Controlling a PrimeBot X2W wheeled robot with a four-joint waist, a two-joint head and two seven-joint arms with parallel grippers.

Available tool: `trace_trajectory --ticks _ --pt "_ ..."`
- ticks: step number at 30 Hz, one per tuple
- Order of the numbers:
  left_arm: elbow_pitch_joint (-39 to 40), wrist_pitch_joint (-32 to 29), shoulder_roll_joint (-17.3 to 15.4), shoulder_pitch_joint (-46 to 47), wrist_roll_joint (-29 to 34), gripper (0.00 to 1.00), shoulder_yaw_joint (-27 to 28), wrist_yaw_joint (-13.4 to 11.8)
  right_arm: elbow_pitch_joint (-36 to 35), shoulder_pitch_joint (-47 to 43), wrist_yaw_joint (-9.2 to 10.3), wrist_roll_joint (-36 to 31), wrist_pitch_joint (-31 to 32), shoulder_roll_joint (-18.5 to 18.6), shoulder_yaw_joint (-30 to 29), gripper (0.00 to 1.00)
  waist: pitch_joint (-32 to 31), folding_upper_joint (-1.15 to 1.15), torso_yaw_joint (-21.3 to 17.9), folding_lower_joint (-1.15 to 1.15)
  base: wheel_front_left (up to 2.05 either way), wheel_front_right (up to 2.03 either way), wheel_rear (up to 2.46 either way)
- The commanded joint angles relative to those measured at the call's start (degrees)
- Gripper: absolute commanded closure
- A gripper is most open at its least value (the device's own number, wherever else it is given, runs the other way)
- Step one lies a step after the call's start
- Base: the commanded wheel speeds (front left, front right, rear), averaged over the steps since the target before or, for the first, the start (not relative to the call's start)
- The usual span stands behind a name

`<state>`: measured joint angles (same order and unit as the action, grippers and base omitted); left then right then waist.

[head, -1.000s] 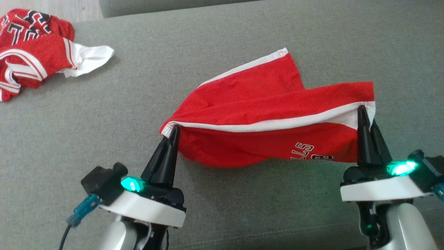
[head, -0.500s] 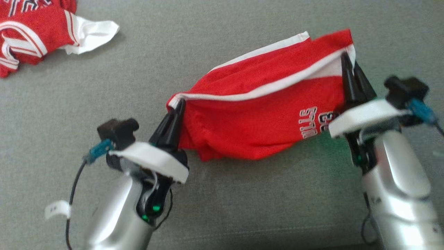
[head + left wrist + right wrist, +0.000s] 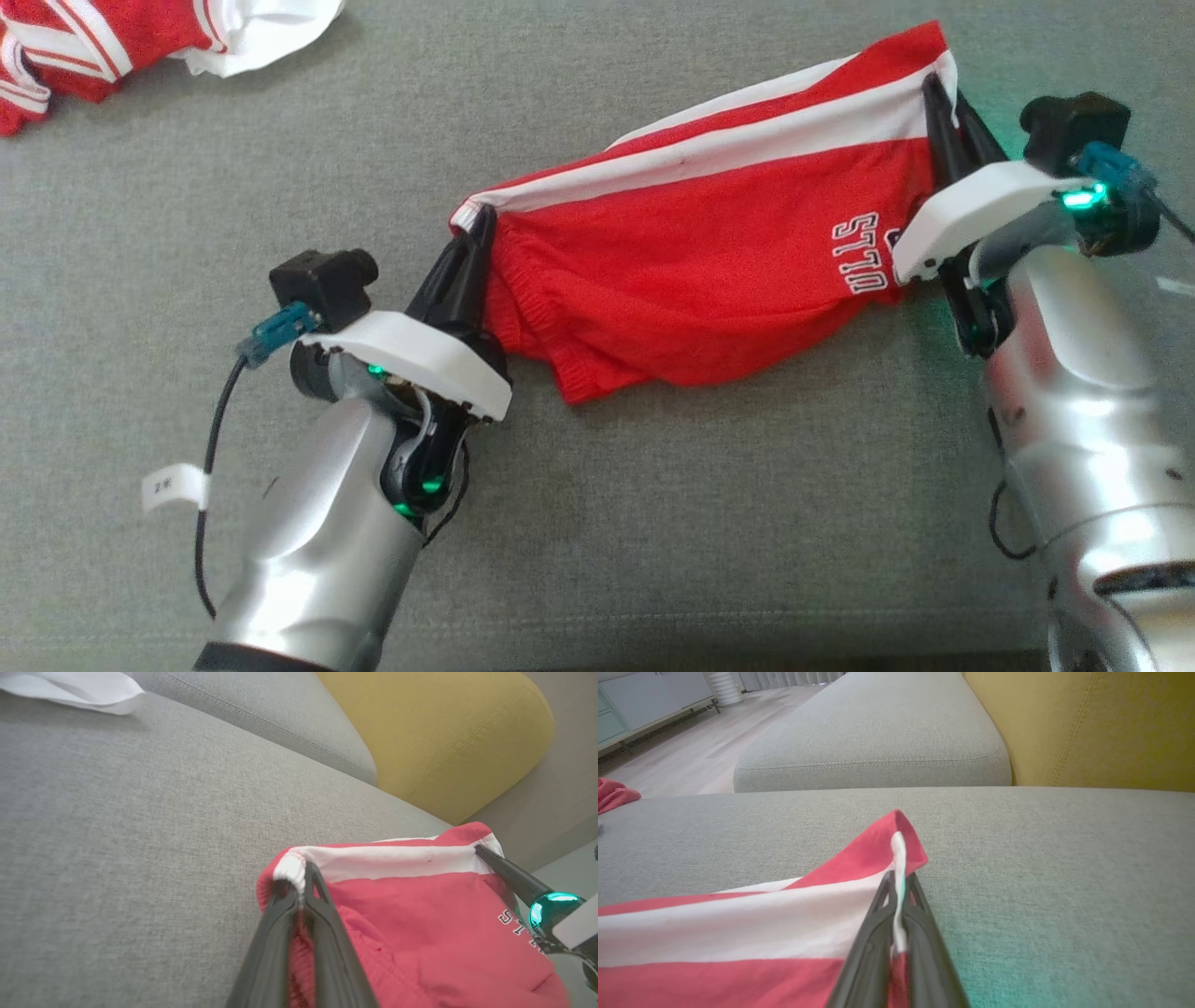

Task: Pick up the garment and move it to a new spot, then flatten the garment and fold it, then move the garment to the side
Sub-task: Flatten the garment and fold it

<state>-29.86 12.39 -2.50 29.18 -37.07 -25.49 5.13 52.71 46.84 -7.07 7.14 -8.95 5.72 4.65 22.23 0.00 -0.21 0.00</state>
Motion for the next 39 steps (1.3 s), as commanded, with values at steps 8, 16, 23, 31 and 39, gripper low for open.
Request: trace_trajectory --ticks 8,16,23,31,39 --pt "-0.9 2.1 -0.4 3.7 -2.9 1.0 -1.5 -0.2 6.4 7.0 -0.42 -2.0 -3.2 -0.9 0.9 0.96 1.4 0.0 0.3 0.0 0.0 0.0 0.0" --pt "0.4 2.6 -0.4 3.4 1.3 0.15 -2.7 -2.2 11.0 10.2 -0.42 -1.7 -4.4 0.2 3.0 0.0 1.1 0.0 0.7 0.0 0.0 0.0 0.0" --pt "6.5 2.6 -1.0 -0.5 7.9 0.0 -0.8 -3.1 12.5 10.7 -0.42 -0.3 -5.1 1.4 4.5 0.0 -0.6 0.0 0.6 0.0 0.0 0.0 0.0" --pt "16.0 2.6 -3.1 -8.2 16.3 0.0 2.5 -4.7 12.5 8.7 -0.42 4.2 -4.7 4.0 9.5 0.0 -4.4 0.0 0.4 0.0 0.0 0.0 0.0" --pt "21.8 2.6 -3.7 -15.3 19.7 0.0 5.5 -6.3 11.9 5.9 -0.42 12.3 5.4 6.1 15.6 0.0 -7.6 0.0 0.2 0.0 0.0 0.0 0.0"
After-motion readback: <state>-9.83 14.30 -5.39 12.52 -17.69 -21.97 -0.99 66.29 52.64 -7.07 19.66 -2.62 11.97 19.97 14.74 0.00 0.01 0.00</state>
